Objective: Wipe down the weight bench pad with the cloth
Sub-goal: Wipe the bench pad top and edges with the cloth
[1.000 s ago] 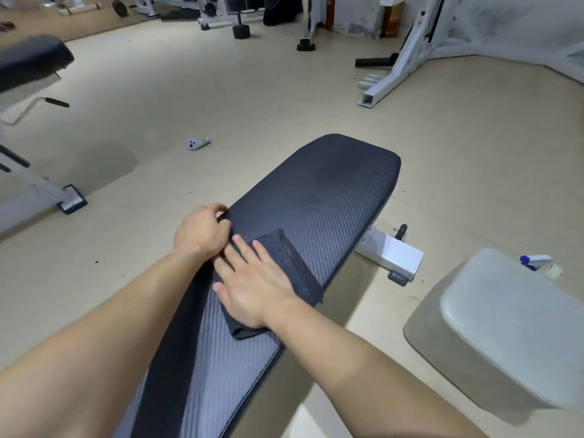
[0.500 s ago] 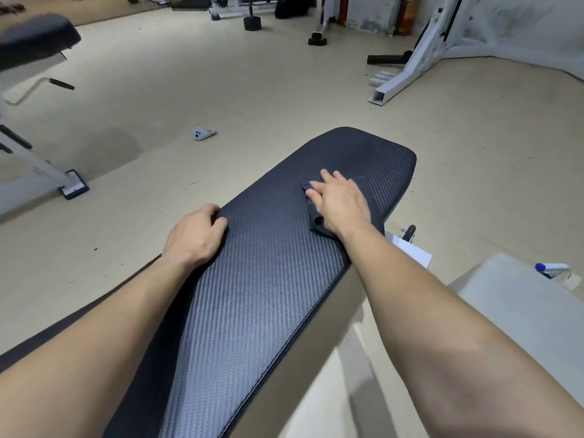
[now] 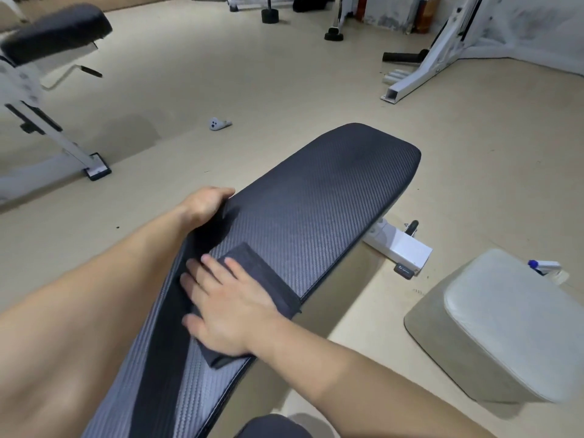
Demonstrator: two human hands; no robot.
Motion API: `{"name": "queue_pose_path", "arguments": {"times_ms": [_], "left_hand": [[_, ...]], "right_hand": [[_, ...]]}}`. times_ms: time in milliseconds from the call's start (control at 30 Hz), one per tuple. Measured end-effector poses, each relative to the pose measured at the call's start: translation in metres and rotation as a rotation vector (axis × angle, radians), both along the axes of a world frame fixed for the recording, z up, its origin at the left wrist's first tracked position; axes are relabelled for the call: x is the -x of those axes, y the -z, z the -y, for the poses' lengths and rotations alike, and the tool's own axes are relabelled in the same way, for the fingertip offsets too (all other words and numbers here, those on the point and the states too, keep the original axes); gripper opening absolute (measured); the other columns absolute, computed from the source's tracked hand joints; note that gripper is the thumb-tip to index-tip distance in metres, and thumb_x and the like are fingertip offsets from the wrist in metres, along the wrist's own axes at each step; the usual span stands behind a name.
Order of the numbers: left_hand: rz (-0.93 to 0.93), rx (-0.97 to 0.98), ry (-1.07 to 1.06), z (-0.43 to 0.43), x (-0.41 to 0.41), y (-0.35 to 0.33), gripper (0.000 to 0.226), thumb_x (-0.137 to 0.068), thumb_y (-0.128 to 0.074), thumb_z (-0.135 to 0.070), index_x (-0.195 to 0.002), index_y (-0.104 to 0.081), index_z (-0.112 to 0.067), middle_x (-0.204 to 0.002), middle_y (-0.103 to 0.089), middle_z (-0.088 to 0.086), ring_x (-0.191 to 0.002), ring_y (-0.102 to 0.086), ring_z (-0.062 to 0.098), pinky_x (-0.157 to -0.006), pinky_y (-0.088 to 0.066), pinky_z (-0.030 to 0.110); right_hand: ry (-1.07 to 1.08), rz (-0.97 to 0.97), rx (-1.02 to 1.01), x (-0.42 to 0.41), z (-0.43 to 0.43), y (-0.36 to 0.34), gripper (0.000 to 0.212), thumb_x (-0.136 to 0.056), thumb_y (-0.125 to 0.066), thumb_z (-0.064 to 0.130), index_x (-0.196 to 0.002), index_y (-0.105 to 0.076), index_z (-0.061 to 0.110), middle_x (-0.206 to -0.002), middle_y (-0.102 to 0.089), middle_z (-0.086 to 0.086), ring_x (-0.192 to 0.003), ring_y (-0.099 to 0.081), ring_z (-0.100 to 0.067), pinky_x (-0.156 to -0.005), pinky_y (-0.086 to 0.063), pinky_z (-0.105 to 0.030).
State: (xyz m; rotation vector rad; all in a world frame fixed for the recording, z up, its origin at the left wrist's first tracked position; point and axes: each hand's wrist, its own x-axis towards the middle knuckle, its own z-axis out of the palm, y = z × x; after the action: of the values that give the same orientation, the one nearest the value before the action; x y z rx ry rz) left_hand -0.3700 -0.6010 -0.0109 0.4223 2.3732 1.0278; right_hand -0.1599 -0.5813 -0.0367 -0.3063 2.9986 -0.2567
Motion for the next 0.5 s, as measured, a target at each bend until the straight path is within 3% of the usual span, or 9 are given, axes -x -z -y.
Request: {"name": "queue_pose_path", "arguments": {"times_ms": [67, 167, 300, 500], "left_hand": [[-0.021, 0.04, 0.018, -0.001, -0.002, -0.006, 0.057, -0.073, -0.052, -0.053, -0.106, -0.073, -0.011, -0.127, -0.067, 0.01, -0.119, -0.06, 0.028, -0.113, -0.037, 0.041], [-0.13, 0.232, 0.03, -0.013, -0.003, -0.009, 0.046, -0.093, -0.052, -0.043, -0.11, -0.069, -0.005, -0.127, -0.065, 0.017, -0.118, -0.058, 0.034, -0.102, -0.042, 0.036], [-0.281, 0.372, 0.037, -0.022, -0.001, -0.002, 0.035, -0.092, -0.045, -0.031, -0.098, -0.066, -0.005, -0.114, -0.066, 0.023, -0.104, -0.06, 0.037, -0.087, -0.046, 0.036], [-0.304, 0.318, 0.01, 0.005, 0.007, 0.008, 0.029, -0.092, -0.045, -0.026, -0.099, -0.07, -0.012, -0.111, -0.07, 0.014, -0.103, -0.06, 0.032, -0.09, -0.046, 0.034]], "right_hand": [[-0.113, -0.007, -0.03, -0.018, -0.006, 0.003, 0.066, -0.102, -0.023, 0.051, -0.159, -0.013, 0.02, -0.168, -0.004, -0.001, -0.153, 0.005, -0.02, -0.122, 0.003, -0.044], [-0.115, -0.028, -0.089, -0.023, -0.053, 0.002, 0.065, -0.101, -0.024, 0.054, -0.159, -0.013, 0.027, -0.168, -0.006, 0.003, -0.154, -0.001, -0.019, -0.122, -0.001, -0.044], [0.19, -0.007, -0.121, -0.002, -0.152, 0.002, 0.064, -0.102, -0.018, 0.054, -0.159, -0.004, 0.03, -0.167, 0.004, 0.006, -0.154, 0.004, -0.017, -0.122, -0.001, -0.045], [0.576, 0.042, -0.094, 0.047, -0.225, 0.0, 0.061, -0.104, -0.014, 0.05, -0.16, -0.003, 0.028, -0.168, 0.006, 0.003, -0.154, 0.005, -0.02, -0.122, -0.001, -0.047]]}}
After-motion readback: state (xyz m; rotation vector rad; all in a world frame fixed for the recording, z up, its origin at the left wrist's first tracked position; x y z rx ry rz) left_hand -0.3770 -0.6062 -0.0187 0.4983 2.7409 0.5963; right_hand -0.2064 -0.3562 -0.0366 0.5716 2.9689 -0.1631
